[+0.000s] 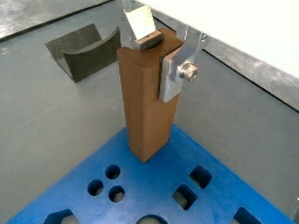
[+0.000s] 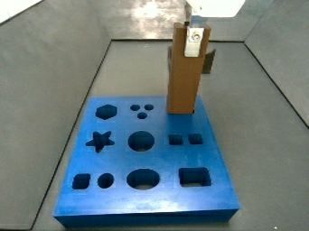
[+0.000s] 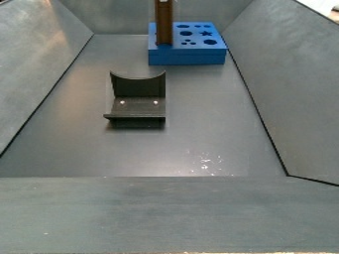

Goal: Pick up the arch object. Move up. Move to above the board. Insert the arch object.
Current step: Insert the arch object.

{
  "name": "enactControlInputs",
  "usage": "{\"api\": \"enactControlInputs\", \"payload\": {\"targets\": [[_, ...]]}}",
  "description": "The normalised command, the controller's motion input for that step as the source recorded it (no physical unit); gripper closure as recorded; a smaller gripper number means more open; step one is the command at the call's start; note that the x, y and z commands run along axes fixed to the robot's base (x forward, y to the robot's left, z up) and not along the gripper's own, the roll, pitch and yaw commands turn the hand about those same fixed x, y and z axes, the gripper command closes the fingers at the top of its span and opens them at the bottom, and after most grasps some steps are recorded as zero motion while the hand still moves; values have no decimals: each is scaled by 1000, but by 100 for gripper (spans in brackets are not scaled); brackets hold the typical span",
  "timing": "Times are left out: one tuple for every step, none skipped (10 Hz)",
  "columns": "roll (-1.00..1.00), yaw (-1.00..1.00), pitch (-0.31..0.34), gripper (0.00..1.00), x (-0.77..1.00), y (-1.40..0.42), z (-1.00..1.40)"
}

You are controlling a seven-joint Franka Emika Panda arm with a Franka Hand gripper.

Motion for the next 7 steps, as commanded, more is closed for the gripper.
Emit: {"api": "enactControlInputs", "payload": {"targets": [[0,0,0,100,0,29,-114],[4,0,0,100,0,0,-183],[17,0,0,100,0,0,-231],[16,0,0,100,0,0,-266],[19,0,0,100,0,0,-289],[21,0,0,100,0,0,-291],[17,0,0,100,0,0,-291]]}}
